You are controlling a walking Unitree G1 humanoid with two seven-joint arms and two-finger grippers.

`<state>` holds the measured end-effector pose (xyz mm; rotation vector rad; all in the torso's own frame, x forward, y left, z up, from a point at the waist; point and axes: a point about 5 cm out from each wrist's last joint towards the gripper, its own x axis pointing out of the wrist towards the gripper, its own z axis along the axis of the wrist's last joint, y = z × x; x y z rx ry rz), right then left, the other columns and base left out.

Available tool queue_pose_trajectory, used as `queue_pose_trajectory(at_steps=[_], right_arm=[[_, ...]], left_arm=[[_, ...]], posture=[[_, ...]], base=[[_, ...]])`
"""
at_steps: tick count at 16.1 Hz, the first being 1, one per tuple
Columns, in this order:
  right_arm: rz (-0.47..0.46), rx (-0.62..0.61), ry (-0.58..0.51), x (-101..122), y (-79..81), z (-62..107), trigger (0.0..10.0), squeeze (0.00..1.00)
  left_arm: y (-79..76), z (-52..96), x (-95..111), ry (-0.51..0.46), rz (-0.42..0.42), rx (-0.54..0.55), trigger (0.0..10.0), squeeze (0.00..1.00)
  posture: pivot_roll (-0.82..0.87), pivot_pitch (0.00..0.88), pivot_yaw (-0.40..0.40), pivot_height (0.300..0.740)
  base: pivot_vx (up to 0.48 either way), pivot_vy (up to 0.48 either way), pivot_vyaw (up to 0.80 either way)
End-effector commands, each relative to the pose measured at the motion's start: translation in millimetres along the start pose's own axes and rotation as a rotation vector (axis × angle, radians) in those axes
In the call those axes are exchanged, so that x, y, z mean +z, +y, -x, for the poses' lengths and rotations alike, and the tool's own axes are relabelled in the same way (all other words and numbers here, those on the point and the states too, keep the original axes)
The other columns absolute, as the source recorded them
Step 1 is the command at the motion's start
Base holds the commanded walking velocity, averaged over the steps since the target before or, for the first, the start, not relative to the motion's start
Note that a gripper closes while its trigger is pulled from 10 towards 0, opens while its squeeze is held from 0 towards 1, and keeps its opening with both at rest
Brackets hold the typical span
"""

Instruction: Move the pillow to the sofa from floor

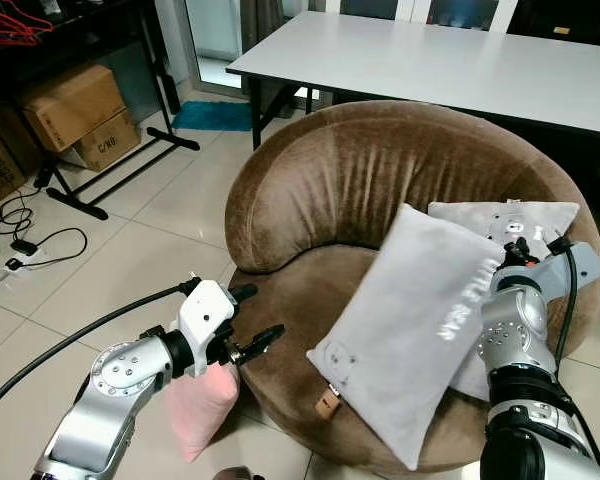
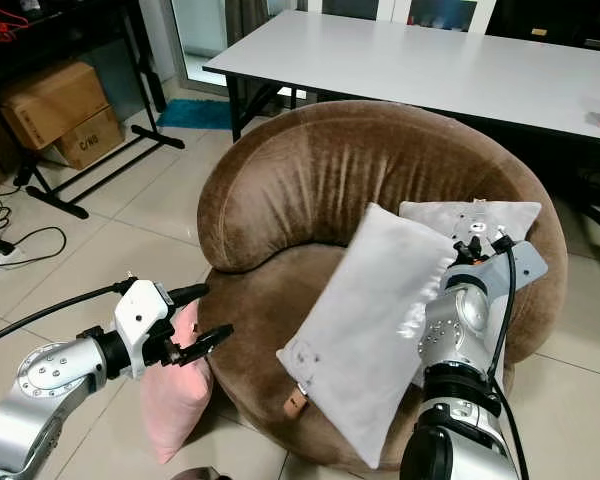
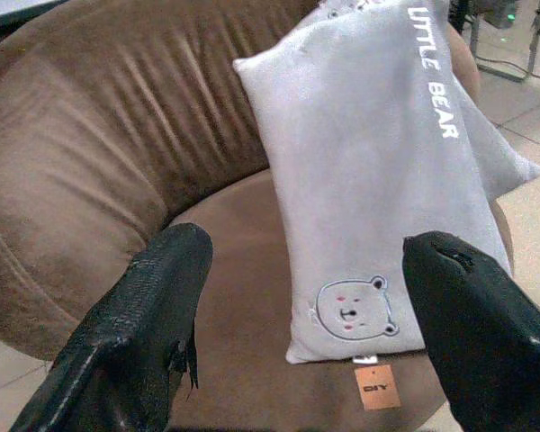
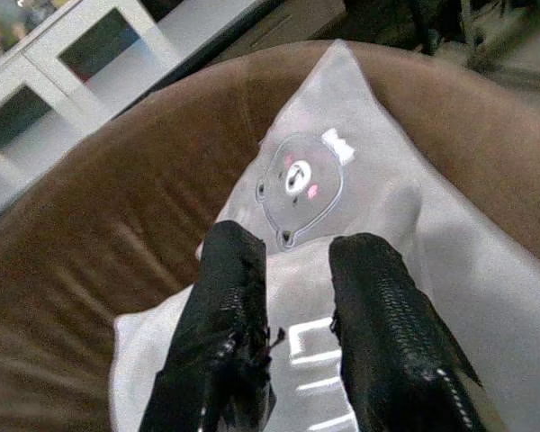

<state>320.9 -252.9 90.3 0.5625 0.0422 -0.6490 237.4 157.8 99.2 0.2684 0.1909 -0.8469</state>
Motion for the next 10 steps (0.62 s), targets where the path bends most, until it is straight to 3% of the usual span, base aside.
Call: queue_pose_trajectory(at_steps=[1,2,3,5,6,8,9,10], right_arm=[[0.057,0.016,-0.029,7,5.6,0.1,10.0,0.94],[0.189,0.048,-0.086,11,5.0,3.6,10.0,0.0],[0.247,0.088,-0.137,16,4.9,6.6,10.0,0.0],[0.311,0.234,-0.137,18,13.4,22.1,10.0,0.0],[0.352,0.391,-0.08,8,21.6,47.2,10.0,0.0],[0.36,0.474,-0.015,-2,24.6,67.6,10.0,0.0],[0.391,0.544,0.05,-15,23.1,91.1,10.0,0.0],[0.418,0.566,0.081,-23,20.0,100.1,10.0,0.0]], left_arm=[[-0.2,0.5,-1,-0.003,0.006,0.015,10.0,0.0],[0.4,0.9,0,-0.012,0.013,0.053,10.0,0.0],[-0.4,0.6,-1,-0.01,0.016,0.068,10.0,0.0],[1.4,2.9,0,-0.034,0.022,0.149,10.0,0.0],[3.9,7.1,1,-0.052,0.034,0.257,10.0,0.0],[5.1,11.1,-1,-0.047,0.034,0.334,10.0,0.0],[8.5,16.2,-4,-0.032,0.024,0.439,10.0,0.0],[12.0,18.8,-4,-0.03,0.013,0.49,10.0,0.0]], posture=[[0.04,0.0,0.018,0.74],[0.04,0.0,0.017,0.74],[0.04,0.0,0.014,0.74],[0.04,0.001,0.007,0.74],[0.03,0.003,0.002,0.74],[0.03,0.01,-0.007,0.74],[0.03,0.017,-0.022,0.74],[0.03,0.019,-0.024,0.74]], base=[[0.0,0.0,0.0],[0.0,0.0,0.0],[0.0,0.0,0.0],[0.0,0.0,0.0],[0.0,0.0,0.0],[0.0,0.0,0.0],[0.0,0.304,0.0],[0.0,0.307,0.0]])
